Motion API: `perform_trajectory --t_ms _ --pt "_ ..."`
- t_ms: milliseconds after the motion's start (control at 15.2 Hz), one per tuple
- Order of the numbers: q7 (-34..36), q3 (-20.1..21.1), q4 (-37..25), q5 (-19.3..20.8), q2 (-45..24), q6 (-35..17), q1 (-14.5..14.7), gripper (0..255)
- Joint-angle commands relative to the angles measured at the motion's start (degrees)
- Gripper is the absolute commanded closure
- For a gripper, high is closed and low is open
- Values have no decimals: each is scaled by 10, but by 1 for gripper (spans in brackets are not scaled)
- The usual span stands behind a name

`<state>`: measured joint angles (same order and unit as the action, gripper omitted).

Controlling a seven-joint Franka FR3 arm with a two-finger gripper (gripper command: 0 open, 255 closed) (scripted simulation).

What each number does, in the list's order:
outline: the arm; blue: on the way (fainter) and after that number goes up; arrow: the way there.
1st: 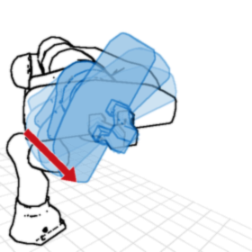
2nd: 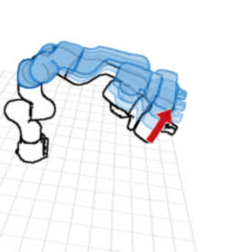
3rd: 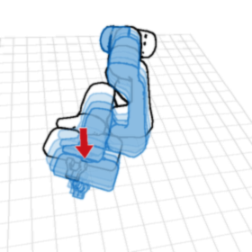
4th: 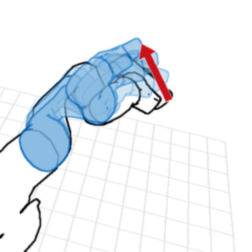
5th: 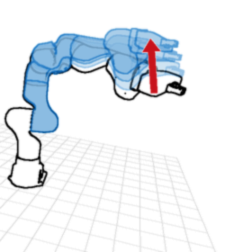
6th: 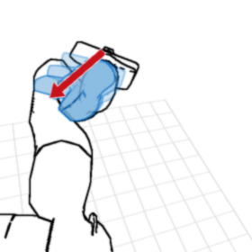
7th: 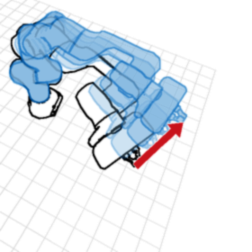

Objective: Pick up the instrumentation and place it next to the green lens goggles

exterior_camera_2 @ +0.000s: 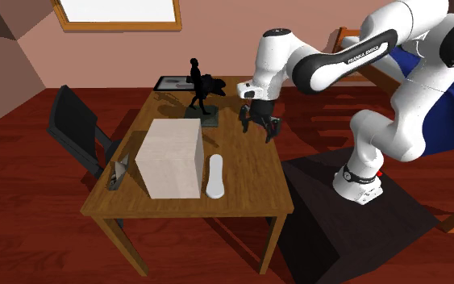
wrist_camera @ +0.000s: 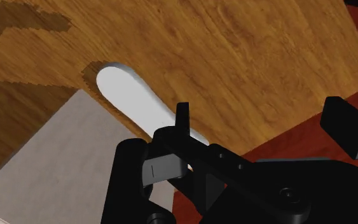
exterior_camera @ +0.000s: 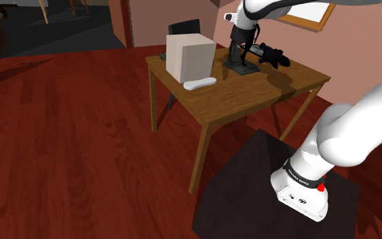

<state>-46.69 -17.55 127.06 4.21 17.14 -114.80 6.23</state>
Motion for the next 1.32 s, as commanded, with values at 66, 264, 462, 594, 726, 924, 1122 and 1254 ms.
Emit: perform_trajectory --t_ms 66,264,462,594,726,924,1122,1254 --pt "-94 -24 -39 -22 -75 -24 13 0" --pt "-183 -36 -85 -50 -150 -38 19 0" --pt "-268 -37 -137 -80 -225 -46 17 0" --pt "-321 -32 -174 -98 -274 -47 12 0" --pt "-369 -23 -214 -112 -322 -46 5 0" --pt "-421 -9 -264 -124 -378 -42 -5 0" --pt "-423 -7 -253 -128 -387 -62 -6 0" --pt "-425 -6 -247 -131 -394 -75 -7 0"
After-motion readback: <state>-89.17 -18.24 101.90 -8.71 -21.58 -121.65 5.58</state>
